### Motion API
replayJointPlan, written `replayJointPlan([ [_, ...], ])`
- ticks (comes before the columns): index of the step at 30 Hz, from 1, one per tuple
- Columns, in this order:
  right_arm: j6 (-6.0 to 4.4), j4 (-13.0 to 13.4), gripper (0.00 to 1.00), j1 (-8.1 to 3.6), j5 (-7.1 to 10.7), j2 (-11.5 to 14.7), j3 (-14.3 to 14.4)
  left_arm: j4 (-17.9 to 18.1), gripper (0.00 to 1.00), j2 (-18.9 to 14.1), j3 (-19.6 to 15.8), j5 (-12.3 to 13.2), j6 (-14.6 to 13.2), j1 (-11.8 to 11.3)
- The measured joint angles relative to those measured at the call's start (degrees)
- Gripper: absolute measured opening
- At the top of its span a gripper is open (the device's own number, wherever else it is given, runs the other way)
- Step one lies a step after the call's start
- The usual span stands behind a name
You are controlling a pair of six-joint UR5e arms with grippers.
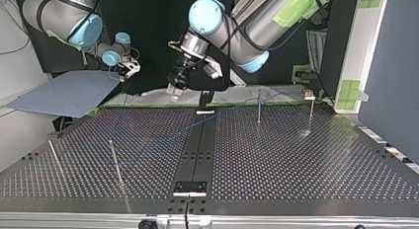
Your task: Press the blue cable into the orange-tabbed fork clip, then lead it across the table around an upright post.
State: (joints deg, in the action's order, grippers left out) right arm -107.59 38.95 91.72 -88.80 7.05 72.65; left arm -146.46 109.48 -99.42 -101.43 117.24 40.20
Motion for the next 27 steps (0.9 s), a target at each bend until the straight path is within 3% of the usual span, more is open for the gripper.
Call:
replayJointPlan([
  [13, 0.00, 0.0, 0.00, 0.05, 0.01, 0.0, 0.0, 8.0, 1.00, 8.0, -8.0, 0.1, 0.3, -0.3],
  [22, 0.00, 0.0, 0.00, 0.07, 0.02, 0.0, 0.0, 13.8, 1.00, 13.7, -13.8, -2.8, -1.1, -0.3],
  [27, 0.00, 0.0, 0.00, 0.08, 0.03, 0.0, 0.0, 16.9, 1.00, 15.1, -16.9, -4.9, -2.2, -0.3],
])
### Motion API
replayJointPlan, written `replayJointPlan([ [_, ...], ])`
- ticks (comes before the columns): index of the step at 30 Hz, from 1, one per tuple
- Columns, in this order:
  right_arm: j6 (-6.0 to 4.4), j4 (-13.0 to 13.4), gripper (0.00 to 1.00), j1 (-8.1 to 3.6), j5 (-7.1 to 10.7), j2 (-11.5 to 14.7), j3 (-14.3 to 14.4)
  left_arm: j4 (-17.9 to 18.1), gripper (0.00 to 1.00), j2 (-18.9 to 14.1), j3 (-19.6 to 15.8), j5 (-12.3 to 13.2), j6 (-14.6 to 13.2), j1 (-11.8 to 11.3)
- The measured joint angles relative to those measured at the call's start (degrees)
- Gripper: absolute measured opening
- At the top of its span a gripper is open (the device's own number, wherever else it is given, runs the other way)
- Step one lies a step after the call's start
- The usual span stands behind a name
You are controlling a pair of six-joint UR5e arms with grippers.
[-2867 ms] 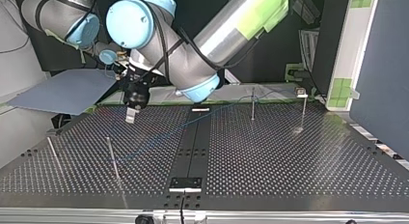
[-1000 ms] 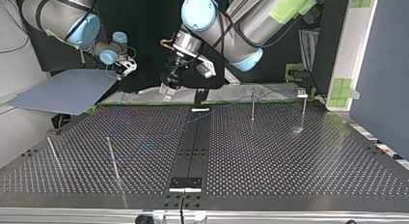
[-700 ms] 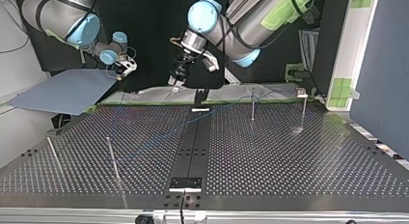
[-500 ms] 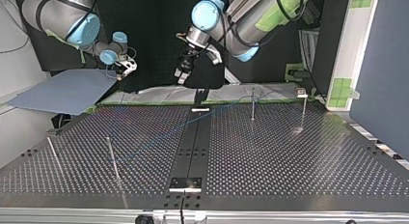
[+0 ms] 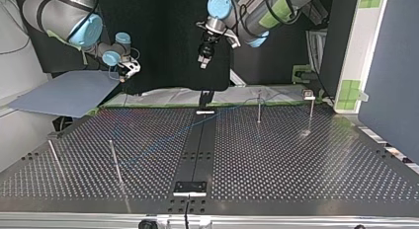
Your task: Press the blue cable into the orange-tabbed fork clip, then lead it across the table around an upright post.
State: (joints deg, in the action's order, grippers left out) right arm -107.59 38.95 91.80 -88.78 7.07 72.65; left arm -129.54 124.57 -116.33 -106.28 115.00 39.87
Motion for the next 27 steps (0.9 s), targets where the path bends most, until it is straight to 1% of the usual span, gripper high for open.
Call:
replayJointPlan([
  [3, 0.00, 0.0, 0.00, 0.00, 0.00, 0.0, 0.0, 1.6, 1.00, 0.1, -1.6, -0.8, -0.9, -0.1],
  [5, 0.00, 0.0, 0.00, -0.01, 0.02, 0.0, 0.0, 2.7, 1.00, 0.1, -2.7, -1.0, -1.0, -0.3],
  [9, 0.00, 0.0, 0.00, -0.05, 0.39, 0.0, 0.0, 5.4, 1.00, 0.2, -5.4, 0.4, 0.0, -2.0],
  [11, -0.03, 0.0, 0.00, -0.11, 0.66, 0.0, 0.0, 6.5, 1.00, 0.2, -6.5, 1.4, -0.2, -3.0],
  [15, -0.23, 0.0, 0.00, -0.26, 1.25, 0.0, 0.0, 9.0, 1.00, 0.2, -9.0, 3.5, -1.9, -5.4],
  [16, -0.29, 0.0, 0.00, -0.28, 1.39, 0.0, 0.0, 9.5, 1.00, 0.2, -9.4, 3.7, -2.3, -5.9],
  [21, -0.49, -0.1, 0.00, -0.39, 1.77, 0.0, 0.0, 11.9, 1.00, 0.2, -11.9, 3.2, -4.5, -7.7],
  [27, -0.41, -0.1, 0.00, -0.51, 1.77, 0.0, 0.0, 15.5, 1.00, 0.2, -15.5, 2.8, -6.1, -8.1],
])
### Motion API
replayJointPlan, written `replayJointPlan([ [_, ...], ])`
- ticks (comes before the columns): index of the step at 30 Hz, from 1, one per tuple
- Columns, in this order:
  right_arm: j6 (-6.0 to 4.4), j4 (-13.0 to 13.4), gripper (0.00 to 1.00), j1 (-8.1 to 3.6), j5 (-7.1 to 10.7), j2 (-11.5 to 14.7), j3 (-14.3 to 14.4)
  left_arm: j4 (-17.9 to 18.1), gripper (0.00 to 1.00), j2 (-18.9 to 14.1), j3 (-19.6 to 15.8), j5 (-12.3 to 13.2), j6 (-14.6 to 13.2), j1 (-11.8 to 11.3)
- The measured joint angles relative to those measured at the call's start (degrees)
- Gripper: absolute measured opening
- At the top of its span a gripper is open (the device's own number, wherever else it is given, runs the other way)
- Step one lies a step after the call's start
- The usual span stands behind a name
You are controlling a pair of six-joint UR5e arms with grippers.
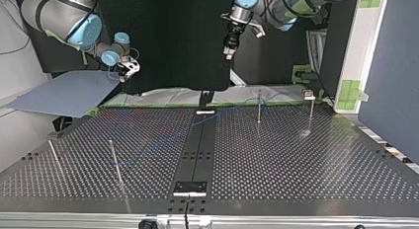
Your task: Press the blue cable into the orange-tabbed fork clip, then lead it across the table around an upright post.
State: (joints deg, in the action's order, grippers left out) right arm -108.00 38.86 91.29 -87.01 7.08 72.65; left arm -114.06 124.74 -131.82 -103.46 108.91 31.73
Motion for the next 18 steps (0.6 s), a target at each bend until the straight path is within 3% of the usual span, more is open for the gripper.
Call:
replayJointPlan([
  [6, 0.13, 0.0, 0.00, 0.00, -0.01, 0.0, 0.0, 1.8, 1.00, 0.0, -1.8, -0.1, -0.3, -0.1],
  [18, 0.14, 0.0, 0.00, -0.01, -0.01, 0.0, 0.0, 2.0, 1.00, 0.0, -2.0, -0.1, -0.4, -0.1],
])
